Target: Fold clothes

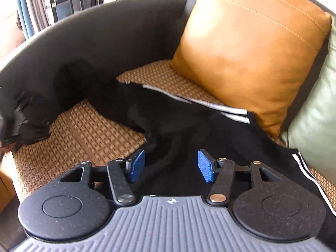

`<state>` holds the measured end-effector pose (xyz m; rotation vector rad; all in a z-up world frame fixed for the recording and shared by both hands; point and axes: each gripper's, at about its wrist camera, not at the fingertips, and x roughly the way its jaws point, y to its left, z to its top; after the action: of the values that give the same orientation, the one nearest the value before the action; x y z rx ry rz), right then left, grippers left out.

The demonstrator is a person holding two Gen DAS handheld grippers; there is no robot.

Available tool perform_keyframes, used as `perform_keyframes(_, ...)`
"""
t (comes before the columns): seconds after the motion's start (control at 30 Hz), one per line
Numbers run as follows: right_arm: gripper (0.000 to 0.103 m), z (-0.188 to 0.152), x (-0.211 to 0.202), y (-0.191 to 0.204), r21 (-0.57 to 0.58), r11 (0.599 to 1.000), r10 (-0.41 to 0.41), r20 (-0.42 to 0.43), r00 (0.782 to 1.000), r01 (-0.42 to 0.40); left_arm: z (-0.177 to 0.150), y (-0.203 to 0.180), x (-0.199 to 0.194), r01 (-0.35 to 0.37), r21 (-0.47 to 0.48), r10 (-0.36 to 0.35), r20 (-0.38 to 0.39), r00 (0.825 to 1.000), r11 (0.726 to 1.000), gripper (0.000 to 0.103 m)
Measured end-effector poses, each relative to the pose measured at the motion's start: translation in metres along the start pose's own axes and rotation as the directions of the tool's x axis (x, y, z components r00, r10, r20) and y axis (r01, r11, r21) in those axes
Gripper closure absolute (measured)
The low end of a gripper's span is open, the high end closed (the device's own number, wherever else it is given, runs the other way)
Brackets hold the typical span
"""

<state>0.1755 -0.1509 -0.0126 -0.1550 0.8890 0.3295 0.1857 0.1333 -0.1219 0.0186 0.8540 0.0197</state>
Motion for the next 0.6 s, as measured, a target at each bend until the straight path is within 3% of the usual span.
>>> perform_keyframes(0.03, 0.042, 0.003, 0.0, 0.002, -0.006, 1.0, 0.001, 0.004, 1.0, -0.001, -0.006, 0.002, -0.006, 0.1, -0.09, -0.101, -0.007, 0.995, 0.991, 0.031)
perform_keyframes(0.1, 0.042, 0.011, 0.002, 0.009, -0.02, 1.0, 0.007, 0.013, 1.0, -0.007, -0.019, -0.009, -0.018, 0.22, -0.167, -0.224, -0.001, 0.975, 0.961, 0.031)
perform_keyframes(0.17, 0.042, 0.024, 0.007, 0.027, -0.059, 0.998, 0.033, 0.024, 0.999, -0.032, -0.038, -0.032, -0.03, 0.28, -0.157, -0.284, -0.002, 0.959, 0.947, 0.027)
perform_keyframes(0.3, 0.031, 0.055, 0.022, 0.08, -0.203, 0.975, 0.098, 0.046, 0.994, -0.087, -0.066, -0.054, -0.038, 0.335, -0.153, -0.343, -0.028, 0.939, 0.93, 0.023)
perform_keyframes(0.5, 0.029, 0.094, 0.07, 0.165, -0.412, 0.899, 0.182, 0.037, 0.983, -0.151, -0.106, -0.079, -0.049, 0.408, -0.162, -0.422, -0.061, 0.905, 0.899, 0.019)
perform_keyframes(0.6, 0.023, 0.106, 0.099, 0.2, -0.505, 0.853, 0.172, 0.036, 0.984, -0.131, -0.109, -0.08, -0.048, 0.409, -0.127, -0.418, -0.054, 0.907, 0.903, 0.017)
